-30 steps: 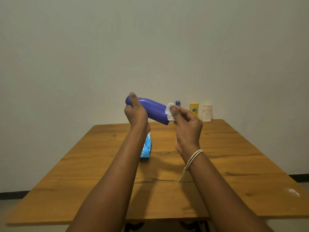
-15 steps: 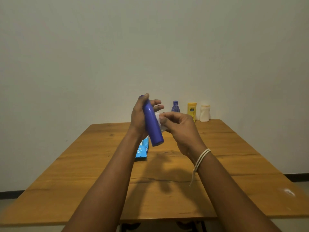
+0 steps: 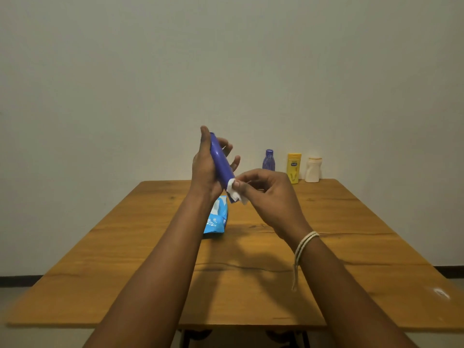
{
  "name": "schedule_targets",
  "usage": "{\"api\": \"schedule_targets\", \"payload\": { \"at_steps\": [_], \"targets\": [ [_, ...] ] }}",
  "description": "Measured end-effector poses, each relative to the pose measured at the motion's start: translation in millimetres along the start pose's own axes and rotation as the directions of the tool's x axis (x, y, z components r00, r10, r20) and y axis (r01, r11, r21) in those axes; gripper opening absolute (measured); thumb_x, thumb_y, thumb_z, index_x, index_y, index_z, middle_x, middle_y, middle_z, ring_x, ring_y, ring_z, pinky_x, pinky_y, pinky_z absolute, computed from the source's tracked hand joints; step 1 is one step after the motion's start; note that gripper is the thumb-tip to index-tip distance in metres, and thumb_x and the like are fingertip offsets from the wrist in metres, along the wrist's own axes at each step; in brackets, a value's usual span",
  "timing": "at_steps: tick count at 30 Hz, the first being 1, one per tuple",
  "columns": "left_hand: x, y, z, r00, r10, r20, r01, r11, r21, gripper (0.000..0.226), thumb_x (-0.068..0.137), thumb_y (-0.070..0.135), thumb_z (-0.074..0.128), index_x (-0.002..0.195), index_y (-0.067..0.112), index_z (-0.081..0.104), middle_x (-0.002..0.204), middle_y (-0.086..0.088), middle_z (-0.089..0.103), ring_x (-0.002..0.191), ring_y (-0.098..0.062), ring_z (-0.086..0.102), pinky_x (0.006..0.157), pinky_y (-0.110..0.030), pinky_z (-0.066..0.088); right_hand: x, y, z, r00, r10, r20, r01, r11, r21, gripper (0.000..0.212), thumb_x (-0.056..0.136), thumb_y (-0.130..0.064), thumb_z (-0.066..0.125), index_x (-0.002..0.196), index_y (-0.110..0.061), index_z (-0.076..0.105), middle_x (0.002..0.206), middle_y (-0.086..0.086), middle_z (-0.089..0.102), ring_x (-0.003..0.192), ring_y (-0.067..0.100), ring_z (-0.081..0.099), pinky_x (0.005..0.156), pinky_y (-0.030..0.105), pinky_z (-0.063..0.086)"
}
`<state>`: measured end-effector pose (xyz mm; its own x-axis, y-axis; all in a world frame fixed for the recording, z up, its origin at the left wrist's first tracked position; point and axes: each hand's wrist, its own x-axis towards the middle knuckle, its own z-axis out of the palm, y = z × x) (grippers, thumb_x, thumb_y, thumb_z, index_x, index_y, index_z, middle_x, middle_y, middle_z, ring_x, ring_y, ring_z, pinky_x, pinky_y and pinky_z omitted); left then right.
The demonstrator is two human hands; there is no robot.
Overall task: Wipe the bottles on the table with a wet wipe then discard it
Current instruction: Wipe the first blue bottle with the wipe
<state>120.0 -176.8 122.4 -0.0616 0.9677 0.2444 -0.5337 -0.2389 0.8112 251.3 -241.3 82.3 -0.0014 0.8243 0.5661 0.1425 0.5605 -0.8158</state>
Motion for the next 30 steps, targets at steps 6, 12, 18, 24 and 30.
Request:
{"api": "schedule_targets", "payload": {
  "at_steps": [6,12,18,24,30],
  "targets": [
    [-10.0,-2.3,5.1,0.919,-0.196,0.341,0.125,0.968,0.218,0.055,0.099,0.06,0.049,0.112,0.012,0.072,0.113,-0.01,0.075,0.105,-0.029,0.071,0.089,-0.046,0.06,26.4,-12.4,-5.4,0.98,0.042,-0.197,-0.006,0.984,0.178,0.009,0.09,-0.025,0.072,0.096,-0.021,0.076,0.093,-0.01,0.076,0.086,0.005,0.071,0.065,0.021,0.059],
    [-2.6,7.6,5.8,0.914,-0.137,0.381,0.183,0.979,-0.089,0.053,0.105,0.057,0.033,0.107,0.012,0.062,0.127,-0.011,0.072,0.121,-0.03,0.066,0.097,-0.05,0.056,20.7,-8.9,4.0,0.988,-0.114,-0.105,0.104,0.99,-0.096,0.01,0.088,-0.035,0.073,0.093,-0.027,0.074,0.091,-0.015,0.072,0.089,-0.001,0.066,0.066,0.009,0.053],
    [-2.5,3.1,-3.5,0.916,-0.025,0.4,0.168,0.93,-0.326,0.05,0.106,0.055,0.029,0.092,0.015,0.057,0.125,-0.011,0.071,0.13,-0.033,0.059,0.11,-0.06,0.042,-0.1,6.2,0.5,0.996,0.068,-0.051,-0.057,0.979,0.196,0.02,0.083,-0.04,0.071,0.096,-0.026,0.076,0.091,-0.013,0.075,0.091,0.004,0.069,0.064,0.019,0.057],
    [0.9,4.7,9.7,0.989,0.068,0.132,0.004,0.874,-0.485,0.053,0.108,0.054,0.026,0.09,0.013,0.055,0.109,-0.013,0.075,0.113,-0.034,0.07,0.107,-0.06,0.045,14.0,-7.6,8.2,0.928,0.371,-0.046,-0.256,0.719,0.646,0.01,0.089,-0.021,0.071,0.097,-0.016,0.075,0.091,-0.003,0.078,0.087,0.011,0.073,0.073,0.026,0.06],
    [0.4,-3.0,12.1,0.971,0.189,-0.149,-0.223,0.937,-0.267,0.041,0.107,0.049,0.036,0.102,0.011,0.052,0.099,-0.011,0.075,0.099,-0.029,0.077,0.103,-0.058,0.053,-12.5,-1.4,33.2,0.799,0.524,-0.295,-0.165,0.663,0.73,0.009,0.084,-0.022,0.077,0.091,-0.019,0.075,0.086,-0.005,0.076,0.09,0.014,0.073,0.065,0.023,0.058]
  ]
}}
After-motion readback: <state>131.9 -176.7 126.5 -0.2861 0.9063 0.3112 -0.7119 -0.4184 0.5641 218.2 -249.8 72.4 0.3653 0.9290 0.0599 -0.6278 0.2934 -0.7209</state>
